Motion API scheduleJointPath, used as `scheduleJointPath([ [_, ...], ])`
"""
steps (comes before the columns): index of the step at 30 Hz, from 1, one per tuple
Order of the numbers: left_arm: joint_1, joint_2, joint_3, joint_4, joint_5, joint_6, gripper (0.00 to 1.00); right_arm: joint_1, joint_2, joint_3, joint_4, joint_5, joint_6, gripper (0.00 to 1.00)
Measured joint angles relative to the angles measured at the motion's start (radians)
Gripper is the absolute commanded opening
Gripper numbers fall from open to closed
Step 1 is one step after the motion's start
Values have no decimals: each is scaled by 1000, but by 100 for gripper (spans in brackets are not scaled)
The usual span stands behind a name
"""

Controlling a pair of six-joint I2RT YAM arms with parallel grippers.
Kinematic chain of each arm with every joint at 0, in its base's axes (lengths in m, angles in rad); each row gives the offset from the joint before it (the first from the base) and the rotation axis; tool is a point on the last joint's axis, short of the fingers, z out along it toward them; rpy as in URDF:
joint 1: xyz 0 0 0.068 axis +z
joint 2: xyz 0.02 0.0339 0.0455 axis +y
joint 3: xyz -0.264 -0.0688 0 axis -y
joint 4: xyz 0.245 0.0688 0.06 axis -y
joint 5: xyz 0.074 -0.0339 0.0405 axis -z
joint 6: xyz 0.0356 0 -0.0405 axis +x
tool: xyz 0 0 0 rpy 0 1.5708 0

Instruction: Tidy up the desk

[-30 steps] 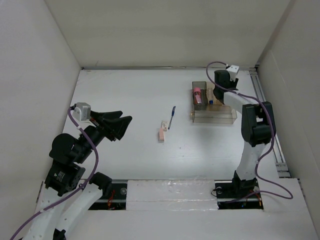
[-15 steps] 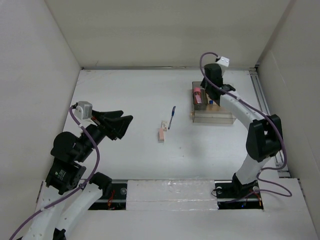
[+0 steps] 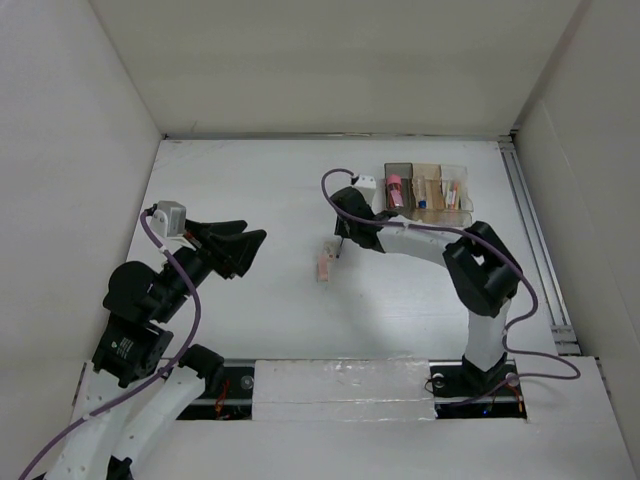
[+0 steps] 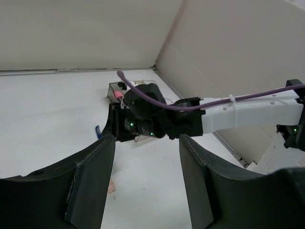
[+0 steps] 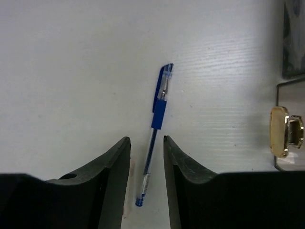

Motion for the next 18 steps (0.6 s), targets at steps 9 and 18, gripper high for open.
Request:
scheduleJointPath([
  [9,6,-1,0,0,3,0,52,5,100,3,-23,10,51,27],
  [18,6,-2,0,3,11,0,52,3,135,32,-49,24,71,8],
])
